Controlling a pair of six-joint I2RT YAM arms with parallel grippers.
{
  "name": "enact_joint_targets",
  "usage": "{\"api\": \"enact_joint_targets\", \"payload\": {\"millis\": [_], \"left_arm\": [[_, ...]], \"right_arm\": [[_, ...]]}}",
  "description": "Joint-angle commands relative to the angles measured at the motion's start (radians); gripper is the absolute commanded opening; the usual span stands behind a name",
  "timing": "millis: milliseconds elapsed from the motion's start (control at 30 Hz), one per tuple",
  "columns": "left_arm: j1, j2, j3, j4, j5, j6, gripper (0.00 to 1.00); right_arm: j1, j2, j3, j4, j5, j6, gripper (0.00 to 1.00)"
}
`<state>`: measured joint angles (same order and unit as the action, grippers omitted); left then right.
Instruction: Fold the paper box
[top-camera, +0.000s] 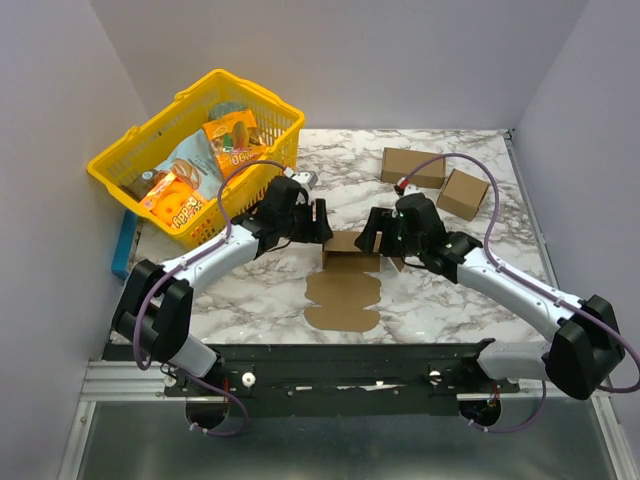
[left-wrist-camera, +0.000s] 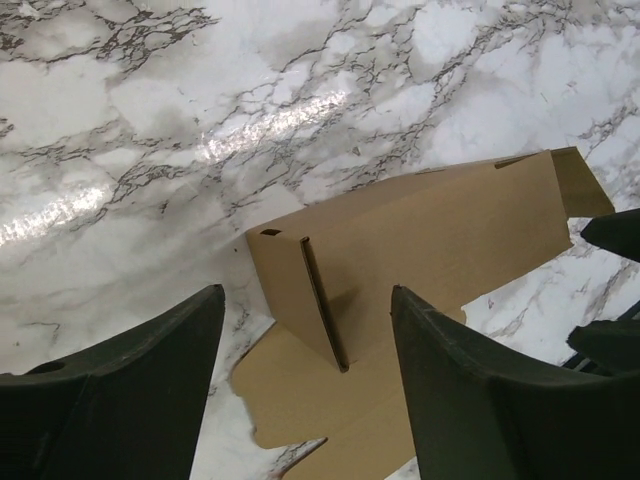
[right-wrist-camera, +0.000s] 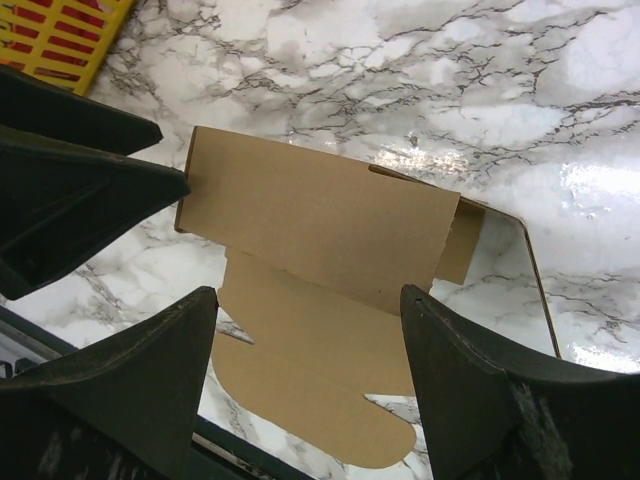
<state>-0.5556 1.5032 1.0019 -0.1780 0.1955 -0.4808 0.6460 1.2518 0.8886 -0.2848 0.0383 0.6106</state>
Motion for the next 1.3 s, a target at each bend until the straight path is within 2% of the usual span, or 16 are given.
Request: {"api": "enact_joint_targets", "payload": {"millis": [0,100,367,400,700,933,1267], "left_arm": [[0.006,0.029,0.023,-0.026,0.054,0.038,0.7],[0.008,0.031,0.014,-0.025,0.048,0.042,0.66],[0.008,0.015,-0.012,-0.021,0.036,0.054,0.63],[0.008,0.018,-0.013,-0.02,0.044,0.056,0.58],[0.008,0.043,-0.017,-0.017,0.076,0.053,0.46],[0.008,0.054,-0.02,-0.017,0.074,0.053,0.43],[0.008,0.052,-0.022,-0.02,0.065,0.054,0.43]], "right_arm": [[-0.003,0.046,0.044,-0.014,0.054,-0.009,0.81],[-0.003,0.073,0.059,-0.016,0.069,-0.018,0.82],[-0.005,0.156,0.079,-0.014,0.072,-0.026,0.82],[-0.005,0.159,0.081,-0.016,0.072,-0.026,0.82],[-0.005,0.195,0.085,-0.016,0.071,-0.025,0.82],[-0.005,0.149,0.101,-0.037,0.11,-0.06,0.9],[-0.005,0.164,0.167,-0.126,0.155,-0.097,0.9]]}}
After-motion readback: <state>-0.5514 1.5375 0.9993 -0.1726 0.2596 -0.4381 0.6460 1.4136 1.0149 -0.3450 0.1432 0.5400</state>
